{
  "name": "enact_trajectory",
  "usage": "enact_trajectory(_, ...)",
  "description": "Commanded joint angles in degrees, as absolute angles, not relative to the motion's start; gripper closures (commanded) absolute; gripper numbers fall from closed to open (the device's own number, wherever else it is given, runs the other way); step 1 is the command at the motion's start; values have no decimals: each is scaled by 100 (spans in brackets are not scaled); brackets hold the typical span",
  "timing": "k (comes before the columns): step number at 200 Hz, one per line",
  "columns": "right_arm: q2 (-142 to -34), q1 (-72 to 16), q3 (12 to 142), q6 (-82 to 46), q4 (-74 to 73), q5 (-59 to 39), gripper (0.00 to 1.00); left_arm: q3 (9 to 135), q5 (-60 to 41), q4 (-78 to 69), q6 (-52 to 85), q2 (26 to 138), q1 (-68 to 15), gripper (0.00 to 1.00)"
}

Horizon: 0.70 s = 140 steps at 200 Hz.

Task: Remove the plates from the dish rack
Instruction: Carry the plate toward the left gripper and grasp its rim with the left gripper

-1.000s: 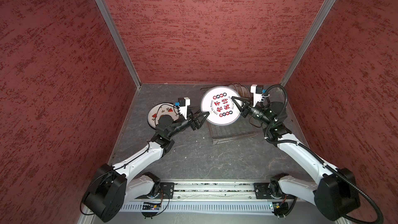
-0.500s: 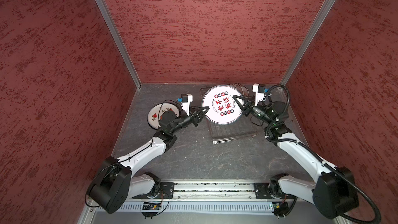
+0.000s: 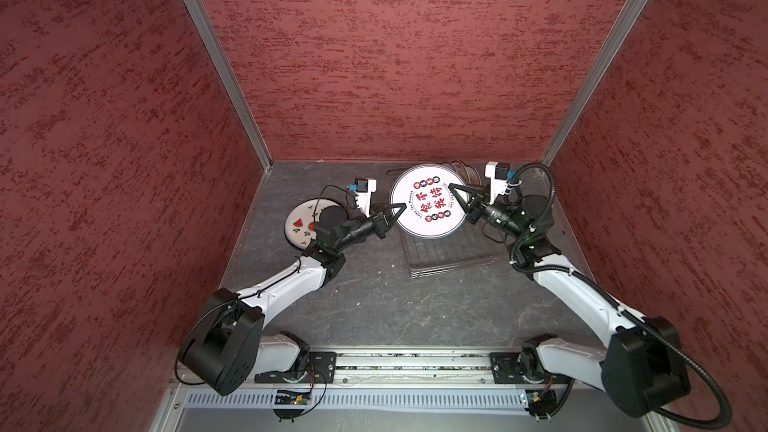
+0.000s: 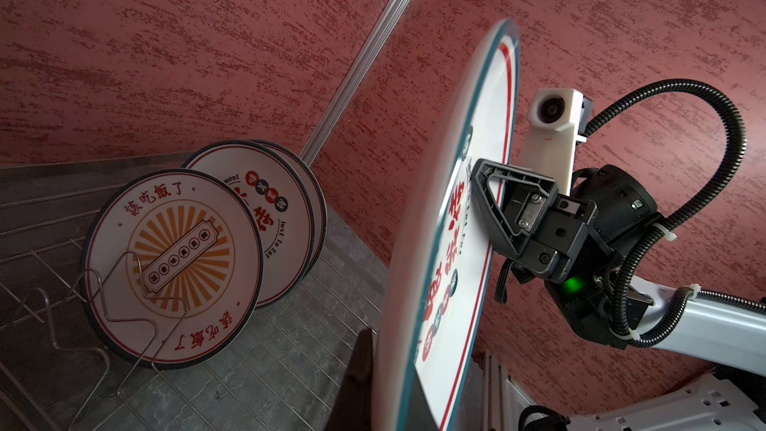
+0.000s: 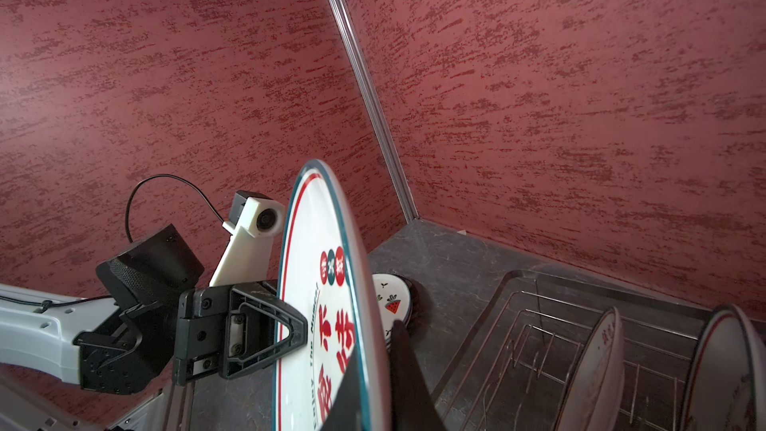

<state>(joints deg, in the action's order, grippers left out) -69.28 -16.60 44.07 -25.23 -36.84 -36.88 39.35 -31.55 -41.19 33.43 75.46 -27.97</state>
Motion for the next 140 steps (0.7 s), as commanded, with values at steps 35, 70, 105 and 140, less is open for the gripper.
enact_trajectory(35, -7103, -1633, 4680, -2593, -3764, -3770, 86, 3993, -3453, -4433, 3663, 7759, -2512, 100)
enact_trajectory(70, -7217, -1635, 4788, -2566, -3663, -3855, 65, 3938, -3566, -4605, 3784, 7779, -2418, 100)
enact_trajectory(105, -7291, -1635, 4878, -2621, -3608, -3977, 25, 3877, -3550, -4588, 3797, 7716, -2357, 100)
enact_trajectory(140, -7270, -1635, 4885, -2628, -3548, -3841, 4, 3744, -3515, -4587, 3817, 7573, -2253, 100)
